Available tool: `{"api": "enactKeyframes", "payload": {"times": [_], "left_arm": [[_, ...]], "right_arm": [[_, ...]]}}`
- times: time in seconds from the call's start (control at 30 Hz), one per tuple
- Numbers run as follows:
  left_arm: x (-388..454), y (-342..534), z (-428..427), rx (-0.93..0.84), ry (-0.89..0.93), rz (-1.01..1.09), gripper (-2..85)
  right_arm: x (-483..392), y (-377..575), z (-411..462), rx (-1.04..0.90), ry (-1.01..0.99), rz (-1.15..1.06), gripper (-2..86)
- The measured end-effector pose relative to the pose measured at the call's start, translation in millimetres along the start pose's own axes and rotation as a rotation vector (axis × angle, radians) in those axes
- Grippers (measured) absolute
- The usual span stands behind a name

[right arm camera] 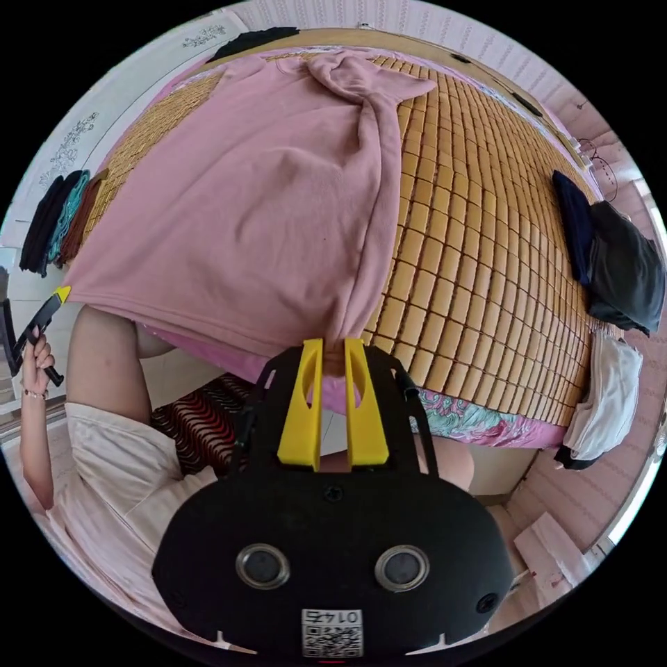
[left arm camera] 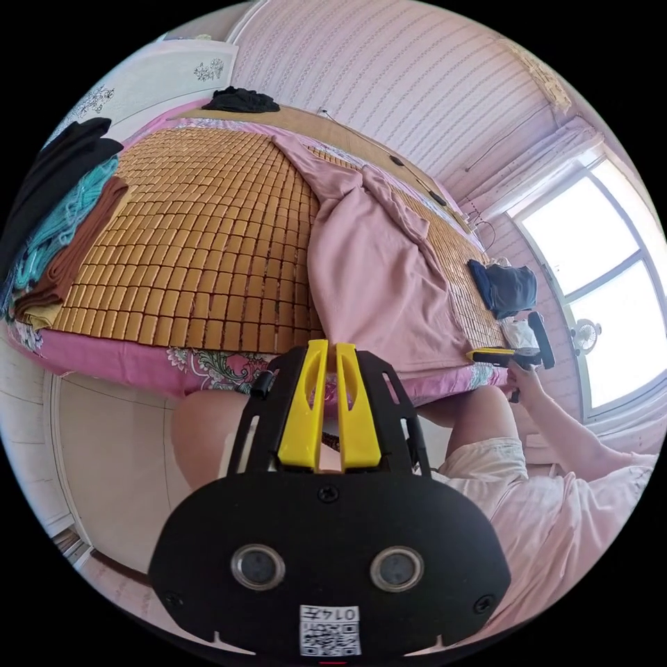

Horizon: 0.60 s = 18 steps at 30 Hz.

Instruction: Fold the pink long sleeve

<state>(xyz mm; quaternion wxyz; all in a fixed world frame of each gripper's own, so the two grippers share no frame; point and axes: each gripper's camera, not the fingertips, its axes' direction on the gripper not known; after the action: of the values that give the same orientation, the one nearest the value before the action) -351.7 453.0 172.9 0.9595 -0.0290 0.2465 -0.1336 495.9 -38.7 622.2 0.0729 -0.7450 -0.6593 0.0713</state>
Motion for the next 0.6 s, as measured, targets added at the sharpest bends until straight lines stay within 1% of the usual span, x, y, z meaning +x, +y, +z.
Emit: {"api": "enactKeyframes", "payload": {"times": [0.13, 0.2, 0.23, 0.3, 0.37, 0.47, 0.53, 0.57, 0.6], "left_arm": [[3.9, -4.0, -5.0, -0.008, -0.013, 0.074, 0.0], [0.5, -4.6, 8.1, -0.082, -0.025, 0.093, 1.4], [-1.5, -5.3, 11.8, -0.101, -0.019, 0.093, 1.9], [-11.5, -12.7, 15.3, -0.116, -0.011, 0.083, 4.0], [-18.8, -24.7, 8.5, -0.078, -0.053, 0.087, 4.3], [-31.7, -67.6, 0.6, -0.006, -0.119, 0.120, 4.0], [-39.9, -109.6, 8.7, 0.012, -0.141, 0.133, 4.0], [-44.8, -142.2, 18.3, 0.025, -0.144, 0.130, 4.1], [-49.3, -178.3, 30.5, 0.047, -0.134, 0.126, 4.2]], "right_arm": [[26.8, 27.4, -28.4, 0.152, -0.234, 0.129, 5.4], [33.0, 34.0, -11.8, 0.115, -0.277, 0.165, 5.9], [34.3, 33.4, -0.4, 0.073, -0.284, 0.180, 6.3], [31.7, 26.3, 2.9, 0.052, -0.263, 0.170, 6.7], [25.4, 11.0, -11.0, 0.100, -0.209, 0.135, 7.0], [10.8, -42.4, -45.0, 0.220, -0.144, 0.037, 8.4], [-5.8, -112.2, -62.1, 0.292, -0.121, -0.069, 10.1], [-10.0, -132.9, -64.2, 0.303, -0.114, -0.091, 10.5], [-18.8, -176.7, -66.2, 0.323, -0.103, -0.133, 11.1]]}}
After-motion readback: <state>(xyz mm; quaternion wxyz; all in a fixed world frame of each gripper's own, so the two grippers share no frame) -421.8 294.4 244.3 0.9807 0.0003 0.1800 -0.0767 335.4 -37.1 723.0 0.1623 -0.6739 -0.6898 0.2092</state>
